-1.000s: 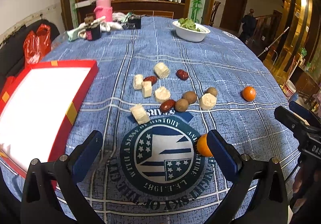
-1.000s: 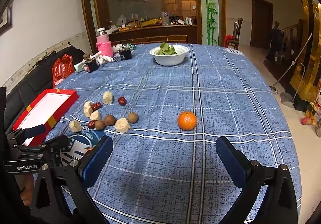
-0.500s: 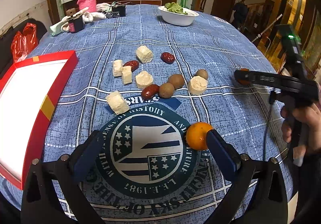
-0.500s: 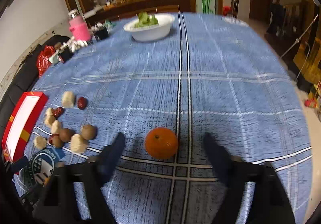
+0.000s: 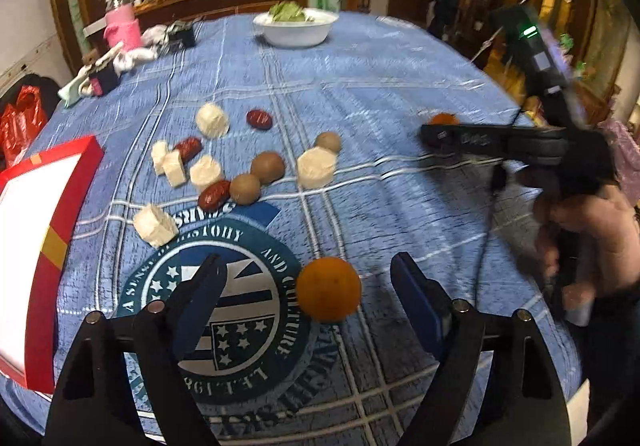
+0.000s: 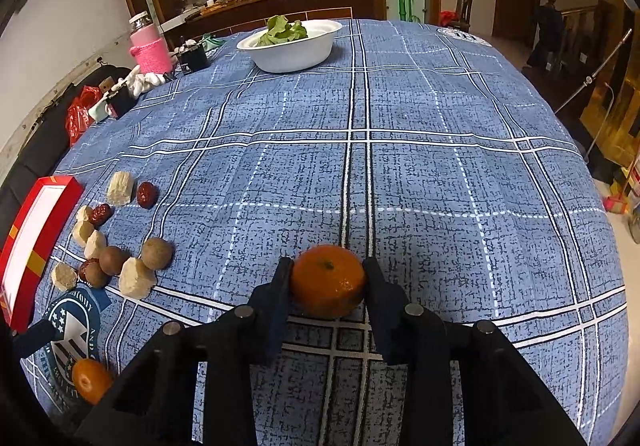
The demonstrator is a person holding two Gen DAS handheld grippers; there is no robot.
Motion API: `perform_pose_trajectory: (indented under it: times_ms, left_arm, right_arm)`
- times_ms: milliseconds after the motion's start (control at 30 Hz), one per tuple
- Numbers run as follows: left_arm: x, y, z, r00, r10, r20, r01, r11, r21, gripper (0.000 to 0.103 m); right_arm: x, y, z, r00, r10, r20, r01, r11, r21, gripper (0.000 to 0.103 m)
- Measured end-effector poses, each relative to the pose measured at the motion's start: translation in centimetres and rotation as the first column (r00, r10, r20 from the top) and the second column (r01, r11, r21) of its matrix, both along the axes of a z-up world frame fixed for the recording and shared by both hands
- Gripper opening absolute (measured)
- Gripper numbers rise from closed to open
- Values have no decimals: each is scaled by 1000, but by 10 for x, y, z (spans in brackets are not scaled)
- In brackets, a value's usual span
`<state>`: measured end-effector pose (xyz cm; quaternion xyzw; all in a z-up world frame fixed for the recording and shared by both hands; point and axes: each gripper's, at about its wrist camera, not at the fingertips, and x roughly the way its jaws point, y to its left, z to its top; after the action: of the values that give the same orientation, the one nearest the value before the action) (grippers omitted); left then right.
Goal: Organize fruits
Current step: 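Grasp an orange with the left gripper while the right gripper grasps another orange, then carry both oranges into the red-rimmed white tray and open both grippers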
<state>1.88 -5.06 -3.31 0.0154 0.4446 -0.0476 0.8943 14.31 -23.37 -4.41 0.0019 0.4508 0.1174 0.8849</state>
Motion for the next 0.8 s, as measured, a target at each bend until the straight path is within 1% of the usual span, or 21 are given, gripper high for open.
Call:
perform_pose_trajectory:
  times_ms: [67,100,200,333,433,500,567,633,733,800]
  left_arm:
    - [6,1,-10,998,-1,-58,1,1000,-3,40]
    - [3,1,-7,1000,5,-30,-5,1000,8,30]
    - [0,6,-5,999,15,-35,-15,1000,-4,29]
    - [-9,18,6,998,53,20,-53,998,-20,29]
    - [-13,41,18,989,131,64,-130,991,-30,29]
    - [-18,64,27,974,208,88,-205,978,-45,29]
    - [-26,94,36,945,307,115,-302,951,-60,29]
    - [-35,121,43,910,394,127,-386,919,-80,30]
    - [-45,170,49,847,517,123,-507,855,-107,30]
    - [-49,201,49,808,580,105,-569,814,-117,30]
  right_arm:
    - [0,0,1,1000,1,-2,-1,1000,11,36]
    - [0,-1,1,1000,0,-2,0,1000,15,36]
    - [-1,0,2,1000,1,-1,-1,1000,18,36]
    - [-4,4,7,1000,10,10,-10,1000,20,36]
    - [-12,12,15,999,27,27,-28,999,29,36]
    - [-19,24,22,998,51,42,-52,998,36,36]
    - [-28,43,30,994,94,61,-97,994,54,36]
    - [-33,64,39,987,139,75,-145,987,77,36]
    - [-41,107,51,968,231,95,-242,964,113,36]
    - [-42,143,58,949,301,98,-313,938,147,36]
